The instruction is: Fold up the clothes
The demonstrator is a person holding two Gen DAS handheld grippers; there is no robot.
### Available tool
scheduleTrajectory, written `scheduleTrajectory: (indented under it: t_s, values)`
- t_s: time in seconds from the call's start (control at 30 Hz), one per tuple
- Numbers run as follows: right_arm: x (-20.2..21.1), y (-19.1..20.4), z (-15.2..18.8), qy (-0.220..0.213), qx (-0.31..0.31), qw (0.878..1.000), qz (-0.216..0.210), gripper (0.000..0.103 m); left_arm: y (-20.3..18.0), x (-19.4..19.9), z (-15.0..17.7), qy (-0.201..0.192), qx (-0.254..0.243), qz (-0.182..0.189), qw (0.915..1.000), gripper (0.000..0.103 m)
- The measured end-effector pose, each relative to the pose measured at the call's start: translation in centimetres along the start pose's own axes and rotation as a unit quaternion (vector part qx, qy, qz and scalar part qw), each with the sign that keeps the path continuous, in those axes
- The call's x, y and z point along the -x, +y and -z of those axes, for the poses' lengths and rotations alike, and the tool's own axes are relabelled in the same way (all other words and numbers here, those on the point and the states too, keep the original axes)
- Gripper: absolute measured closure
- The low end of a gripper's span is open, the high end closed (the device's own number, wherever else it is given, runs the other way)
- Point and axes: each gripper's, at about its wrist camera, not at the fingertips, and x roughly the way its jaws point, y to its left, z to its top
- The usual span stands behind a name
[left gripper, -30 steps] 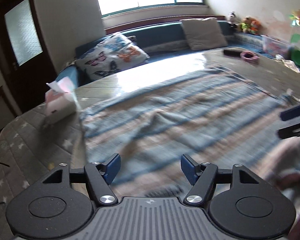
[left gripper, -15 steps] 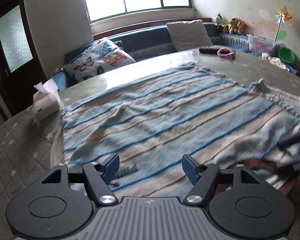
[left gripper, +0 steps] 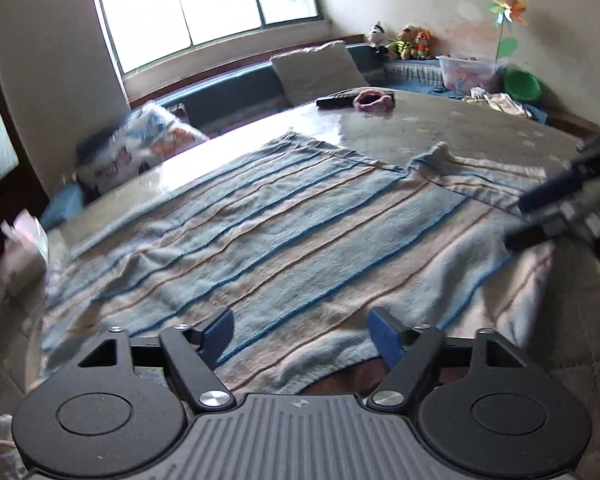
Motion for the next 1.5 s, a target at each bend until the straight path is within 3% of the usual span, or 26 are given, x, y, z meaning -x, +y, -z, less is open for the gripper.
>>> scheduleTrajectory:
  t_s: [0.1,0.17,0.43,0.63,0.77,0.9,1.07,1.5]
  values:
    - [0.0,-0.9,0.7,-0.002,-0.014,1.000,0.011,0.062,-0.5,0.6,0.2,-0.005,-0.005,0.000,1.0000,0.021]
    - [0.0,-1.4,1.2,-0.003,-0.023,1.000,0.019,0.062,-0.9,0.9,0.3,-0.012,-0.013,-0.005,0.9998,0.012]
    - [0.0,-3.7,3.2,-0.007,-0.058,0.997,0.049,0.062,-2.3,2.1,0.2,-0.031,-0.022,-0.001,0.9993,0.009]
    - [0.2,-2.5,2.2,-0.029,-0.037,0.998,0.048,0.062,-3.1,1.9,-0.4,-0.036,-0.033,0.009,0.9988,0.006]
    - [-0.5,-1.0,2.3,-0.025,-0.010,0.999,0.032,0.062,-4.3,2.0,0.9,-0.029,-0.068,0.014,0.9972,0.006]
    - [-0.5,-0.3,3.2,-0.016,0.018,0.999,0.033,0.061,-4.1,2.4,0.9,-0.031,-0.072,0.019,0.9967,0.006]
    - [-0.4,-2.8,3.2,-0.026,-0.025,0.997,0.065,0.061,-3.7,2.7,0.1,-0.041,-0.058,0.022,0.9972,0.000]
    - [-0.2,-9.2,3.2,-0.053,-0.134,0.979,0.147,0.061,-3.4,2.5,-0.2,-0.034,-0.017,0.024,0.9990,0.000]
